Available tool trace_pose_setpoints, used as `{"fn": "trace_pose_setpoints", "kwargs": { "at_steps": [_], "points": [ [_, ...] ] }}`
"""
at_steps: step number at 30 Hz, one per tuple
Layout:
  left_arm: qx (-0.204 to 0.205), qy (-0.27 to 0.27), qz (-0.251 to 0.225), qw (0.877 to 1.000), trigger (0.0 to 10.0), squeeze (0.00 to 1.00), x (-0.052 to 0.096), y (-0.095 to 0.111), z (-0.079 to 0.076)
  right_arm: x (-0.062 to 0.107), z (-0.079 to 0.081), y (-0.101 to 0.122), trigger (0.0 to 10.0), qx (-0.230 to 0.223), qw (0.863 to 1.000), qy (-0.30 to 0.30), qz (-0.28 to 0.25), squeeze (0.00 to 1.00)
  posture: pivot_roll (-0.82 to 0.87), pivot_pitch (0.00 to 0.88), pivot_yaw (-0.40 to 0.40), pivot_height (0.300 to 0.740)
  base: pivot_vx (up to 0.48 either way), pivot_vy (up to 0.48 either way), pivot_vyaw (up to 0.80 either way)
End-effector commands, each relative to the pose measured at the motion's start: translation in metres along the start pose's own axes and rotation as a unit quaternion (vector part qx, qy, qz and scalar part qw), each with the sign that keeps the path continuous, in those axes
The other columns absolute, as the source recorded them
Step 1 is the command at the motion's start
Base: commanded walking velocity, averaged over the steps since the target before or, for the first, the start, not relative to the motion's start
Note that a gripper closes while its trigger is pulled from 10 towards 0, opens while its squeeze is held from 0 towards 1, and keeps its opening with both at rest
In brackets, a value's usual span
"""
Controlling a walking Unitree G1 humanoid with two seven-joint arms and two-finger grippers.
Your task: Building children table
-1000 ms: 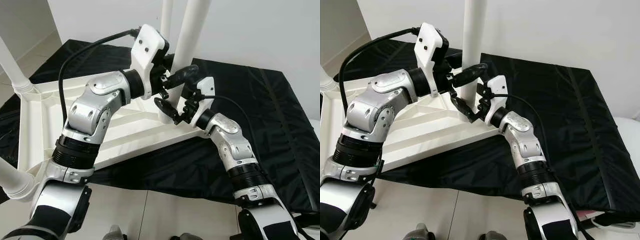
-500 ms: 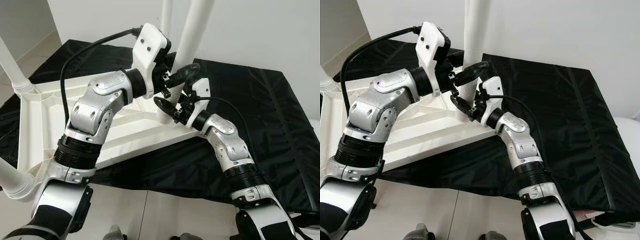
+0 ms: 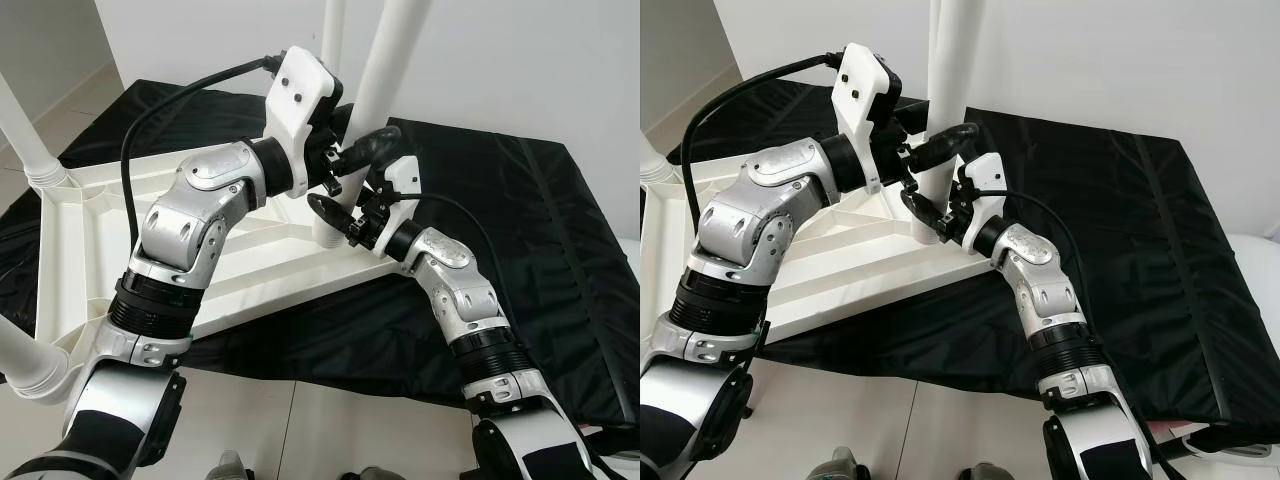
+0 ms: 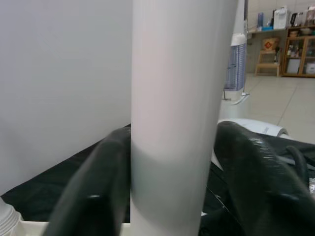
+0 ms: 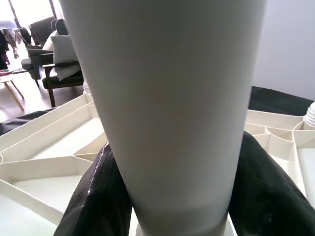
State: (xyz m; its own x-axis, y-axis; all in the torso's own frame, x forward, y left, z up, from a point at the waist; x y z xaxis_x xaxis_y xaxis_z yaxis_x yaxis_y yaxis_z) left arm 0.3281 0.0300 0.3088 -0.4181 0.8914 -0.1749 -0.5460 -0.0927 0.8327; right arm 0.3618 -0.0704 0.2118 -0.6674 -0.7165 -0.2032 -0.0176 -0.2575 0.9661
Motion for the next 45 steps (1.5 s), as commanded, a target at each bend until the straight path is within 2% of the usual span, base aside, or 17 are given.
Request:
{"fn": "trace_pose_setpoints", "kwargs": {
  "at_steps": [1,13,15,17,18,20,21,23,27,30,33,36,38,39,40,45],
  "points": [
    [0.002,-0.010,-0.012,1.000,10.0,1.00,0.000,0.006,-0.001,0.000,-0.003,0.010,10.0,0.005,1.000,-0.005,-0.016,0.00,-0.01,0.000,-0.049,0.740,0.000,0.000,0.00],
    [0.015,0.009,-0.006,1.000,10.0,1.00,0.007,0.003,0.009,0.001,-0.014,0.012,10.0,0.009,0.999,-0.034,-0.020,0.00,-0.01,0.000,-0.050,0.740,0.000,0.000,0.00],
    [0.017,0.028,0.012,0.999,10.0,1.00,0.014,-0.006,0.013,0.005,-0.025,0.014,10.0,0.012,0.998,-0.061,-0.023,0.00,-0.01,0.000,-0.050,0.740,0.000,0.000,0.00],
    [0.017,0.028,0.012,0.999,10.0,1.00,0.014,-0.006,0.013,0.005,-0.025,0.014,10.0,0.012,0.998,-0.061,-0.023,0.00,-0.01,0.000,-0.050,0.740,0.000,0.000,0.00],
    [0.021,0.039,0.023,0.999,10.0,0.14,0.019,-0.013,0.014,0.009,-0.034,0.016,10.0,0.014,0.996,-0.084,-0.026,0.00,-0.01,0.000,-0.049,0.740,0.000,0.000,0.00],
    [0.021,0.039,0.023,0.999,10.0,0.14,0.019,-0.013,0.014,0.009,-0.034,0.016,10.0,0.014,0.996,-0.084,-0.026,0.00,-0.01,0.000,-0.049,0.740,0.000,0.000,0.00],
    [0.030,0.049,0.035,0.998,10.0,0.00,0.025,-0.021,0.015,0.015,-0.046,0.017,10.0,0.013,0.993,-0.113,-0.027,0.00,-0.01,0.000,-0.050,0.740,0.000,0.000,0.00],
    [0.043,0.069,0.056,0.995,10.0,0.00,0.034,-0.035,0.015,0.026,-0.065,0.021,10.0,0.004,0.986,-0.164,-0.040,0.00,-0.01,0.000,-0.050,0.740,0.000,0.000,0.00],
    [0.061,0.080,0.076,0.992,10.0,0.00,0.037,-0.050,0.010,0.034,-0.076,0.025,10.0,0.002,0.979,-0.198,-0.050,0.00,-0.02,0.000,-0.047,0.740,0.000,0.000,0.00],
    [0.063,0.076,0.083,0.992,10.0,0.00,0.037,-0.055,0.007,0.035,-0.078,0.025,10.0,0.004,0.978,-0.202,-0.051,0.00,-0.02,0.000,-0.047,0.740,0.000,0.000,0.00],
    [0.084,0.071,0.113,0.988,10.0,0.00,0.034,-0.076,-0.009,0.039,-0.083,0.027,10.0,0.007,0.974,-0.219,-0.060,0.00,-0.02,0.000,-0.045,0.740,0.000,0.000,0.00],
    [0.089,0.069,0.125,0.986,10.0,0.00,0.033,-0.084,-0.014,0.041,-0.085,0.028,10.0,0.008,0.973,-0.223,-0.064,0.00,-0.02,0.000,-0.045,0.740,0.000,0.000,0.00],
    [0.097,0.056,0.153,0.982,10.0,0.00,0.028,-0.100,-0.029,0.043,-0.087,0.028,10.0,0.012,0.972,-0.225,-0.065,0.00,-0.02,0.000,-0.048,0.740,0.000,0.000,0.00],
    [0.097,0.056,0.153,0.982,10.0,0.00,0.028,-0.100,-0.029,0.043,-0.087,0.028,10.0,0.012,0.972,-0.225,-0.065,0.00,-0.02,0.000,-0.048,0.740,0.000,0.000,0.00],
    [0.096,0.045,0.173,0.979,10.0,0.00,0.024,-0.111,-0.040,0.046,-0.088,0.027,10.0,0.015,0.972,-0.225,-0.063,0.00,-0.02,0.000,-0.047,0.740,0.000,0.000,0.00],
    [0.094,0.036,0.184,0.978,10.0,0.00,0.019,-0.118,-0.047,0.049,-0.090,0.025,10.0,0.018,0.971,-0.229,-0.061,0.00,-0.02,0.000,-0.044,0.740,0.000,0.000,0.00]
  ]
}}
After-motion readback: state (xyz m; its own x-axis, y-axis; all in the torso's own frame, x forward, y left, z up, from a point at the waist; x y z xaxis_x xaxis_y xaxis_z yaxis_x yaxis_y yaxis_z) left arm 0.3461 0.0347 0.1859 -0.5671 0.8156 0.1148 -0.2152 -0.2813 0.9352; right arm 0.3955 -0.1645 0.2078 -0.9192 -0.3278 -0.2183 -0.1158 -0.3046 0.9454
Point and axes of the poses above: a point about 5 cm out from each wrist's last joint towards the gripper, its own x axis pointing back from the gripper into the wrist, its own y axis along the axis of the wrist's last joint, z = x × y, the point moved 3 cm from there along -x, pointing out of the wrist towards the gripper, and after that the axes turned 15 degrees about -x, right-handed, at the moved point
